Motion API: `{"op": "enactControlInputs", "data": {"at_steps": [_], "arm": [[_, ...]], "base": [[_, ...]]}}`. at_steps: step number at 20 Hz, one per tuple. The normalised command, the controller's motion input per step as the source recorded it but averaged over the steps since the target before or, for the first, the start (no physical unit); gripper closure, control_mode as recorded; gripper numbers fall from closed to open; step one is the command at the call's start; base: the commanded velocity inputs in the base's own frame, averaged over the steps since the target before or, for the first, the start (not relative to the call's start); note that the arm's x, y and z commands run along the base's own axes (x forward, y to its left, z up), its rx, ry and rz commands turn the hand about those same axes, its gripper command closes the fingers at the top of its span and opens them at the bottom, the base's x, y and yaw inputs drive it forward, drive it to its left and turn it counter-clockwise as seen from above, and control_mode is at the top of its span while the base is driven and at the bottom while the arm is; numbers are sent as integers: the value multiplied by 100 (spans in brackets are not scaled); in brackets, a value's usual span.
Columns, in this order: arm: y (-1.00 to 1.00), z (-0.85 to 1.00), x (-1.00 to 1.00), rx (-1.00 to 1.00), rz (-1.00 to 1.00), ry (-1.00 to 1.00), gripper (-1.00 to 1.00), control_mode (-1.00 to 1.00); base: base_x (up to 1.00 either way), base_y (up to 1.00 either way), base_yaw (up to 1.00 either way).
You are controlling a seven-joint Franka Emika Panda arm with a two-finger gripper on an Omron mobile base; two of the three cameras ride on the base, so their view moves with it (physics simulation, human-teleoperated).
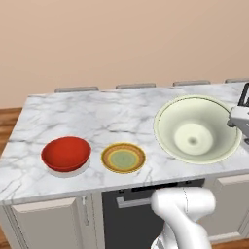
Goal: Move the bowls from the cabinet to the plates on the dining table.
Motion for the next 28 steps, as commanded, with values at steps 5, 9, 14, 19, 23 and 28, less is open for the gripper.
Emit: {"op": "enactControlInputs", "data": {"at_steps": [5, 9, 14, 19, 23, 28], "arm": [[0, 0, 0, 0, 0, 0, 100, 100], [0, 0, 0, 0, 0, 0, 100, 100], [0, 0, 0, 0, 0, 0, 100, 100], [0, 0, 2, 0, 0, 0, 100, -100], [22, -10, 33, -1, 0, 10, 100, -100], [14, -17, 30, -2, 0, 2, 100, -100]], "base": [[45, -1, 0], [24, 0, 0], [35, 0, -1], [0, 0, 0], [0, 0, 0], [0, 0, 0]]}}
